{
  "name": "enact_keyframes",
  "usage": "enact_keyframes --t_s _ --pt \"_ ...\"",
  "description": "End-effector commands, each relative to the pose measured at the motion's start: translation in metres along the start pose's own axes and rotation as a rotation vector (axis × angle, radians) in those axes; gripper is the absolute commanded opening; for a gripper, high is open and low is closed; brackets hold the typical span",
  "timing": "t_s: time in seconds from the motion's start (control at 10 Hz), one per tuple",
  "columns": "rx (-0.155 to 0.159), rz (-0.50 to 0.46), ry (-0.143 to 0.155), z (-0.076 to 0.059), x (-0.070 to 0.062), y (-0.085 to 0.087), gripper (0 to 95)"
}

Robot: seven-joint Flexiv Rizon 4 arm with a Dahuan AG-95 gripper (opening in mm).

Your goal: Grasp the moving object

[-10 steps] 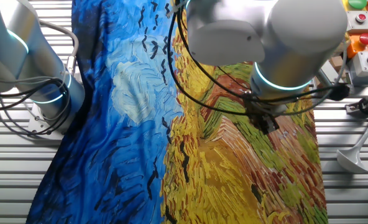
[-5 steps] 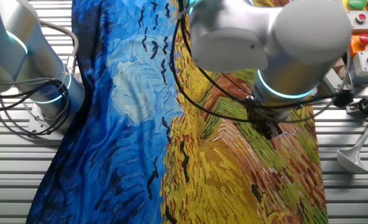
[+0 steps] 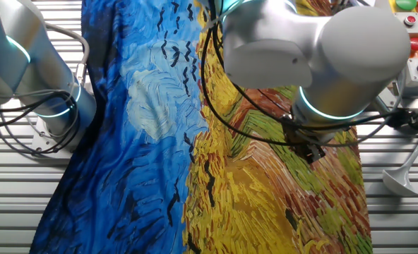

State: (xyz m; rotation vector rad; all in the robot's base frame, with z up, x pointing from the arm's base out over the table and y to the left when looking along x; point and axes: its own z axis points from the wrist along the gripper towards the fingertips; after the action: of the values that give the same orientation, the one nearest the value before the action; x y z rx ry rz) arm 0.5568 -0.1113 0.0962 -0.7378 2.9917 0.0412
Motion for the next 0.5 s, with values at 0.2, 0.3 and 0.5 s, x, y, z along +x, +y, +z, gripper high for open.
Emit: enact_keyframes --t_s 0.2,0.3,0.5 --pt "-0.014 0.001 -0.001 -0.001 0.001 0.002 0.0" --pt "-0.02 0.005 -0.003 -0.003 0.002 0.005 0.0" --pt "-0.026 0.038 -0.005 -0.009 0.003 0.016 0.0"
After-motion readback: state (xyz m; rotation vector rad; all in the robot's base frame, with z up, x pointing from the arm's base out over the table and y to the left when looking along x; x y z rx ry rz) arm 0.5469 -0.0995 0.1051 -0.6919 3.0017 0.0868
